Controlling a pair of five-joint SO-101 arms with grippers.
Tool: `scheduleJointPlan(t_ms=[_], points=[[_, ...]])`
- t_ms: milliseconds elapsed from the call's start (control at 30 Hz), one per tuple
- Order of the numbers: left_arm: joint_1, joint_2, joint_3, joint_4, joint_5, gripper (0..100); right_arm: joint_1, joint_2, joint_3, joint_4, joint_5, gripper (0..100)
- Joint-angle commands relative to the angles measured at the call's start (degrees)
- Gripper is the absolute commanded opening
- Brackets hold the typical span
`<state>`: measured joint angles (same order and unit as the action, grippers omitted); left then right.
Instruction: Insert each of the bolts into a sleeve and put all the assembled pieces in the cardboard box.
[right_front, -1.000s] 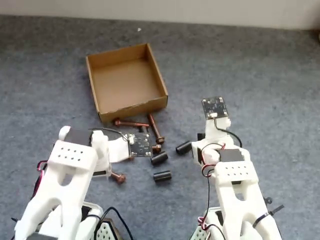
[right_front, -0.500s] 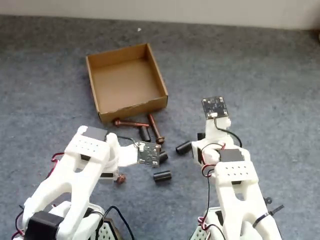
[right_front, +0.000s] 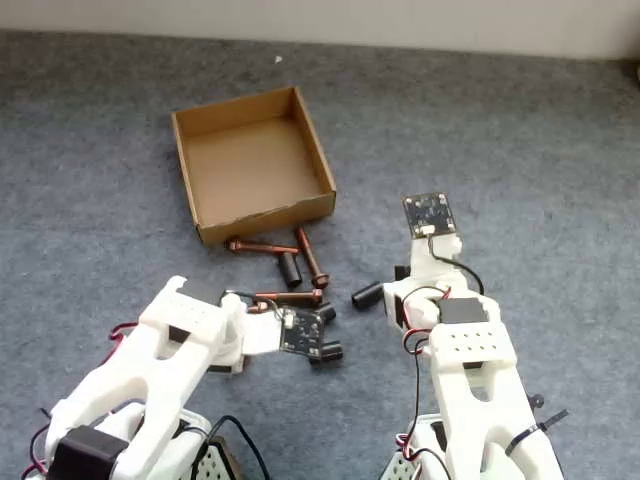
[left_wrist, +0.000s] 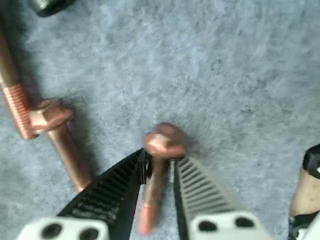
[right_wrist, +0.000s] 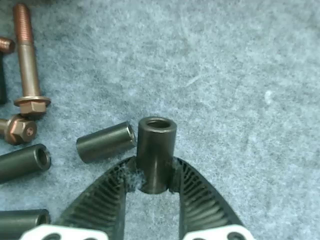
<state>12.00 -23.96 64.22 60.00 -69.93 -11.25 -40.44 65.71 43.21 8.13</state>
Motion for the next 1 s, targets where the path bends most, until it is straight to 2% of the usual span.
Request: scheduleJointPlan(t_ms=[0,67,200,400,733,867,967], points=[[2.59,-0.40,0.31,-1.85,-0.44,0,0.84,-1.63,-0.22,-0.84,-0.53,0.5],[2.68,-0.66,-0.66,-0.26,1.85,1,0.84,-2.07,-0.04,-0.66,-0.44,0.5],[2.24,-5.85,-5.76,4.75,11.25,1,0.66,-2.24,0.31,1.63,-0.09,0.5],[2.33,-22.81,-7.69,10.29,18.73,1,0.48,-5.76,-0.22,5.23,-0.09,0.5],[0.84,-49.45,-7.78,9.93,38.86,1,-0.13,-32.57,-0.13,11.91,0.00,0.5],[1.01,-56.75,-7.87,9.76,47.12,1,-5.85,-38.81,-0.13,12.53,0.00,0.5],[1.19,-61.41,-7.87,6.68,52.75,1,-10.24,-41.10,-0.04,12.09,0.00,0.5]])
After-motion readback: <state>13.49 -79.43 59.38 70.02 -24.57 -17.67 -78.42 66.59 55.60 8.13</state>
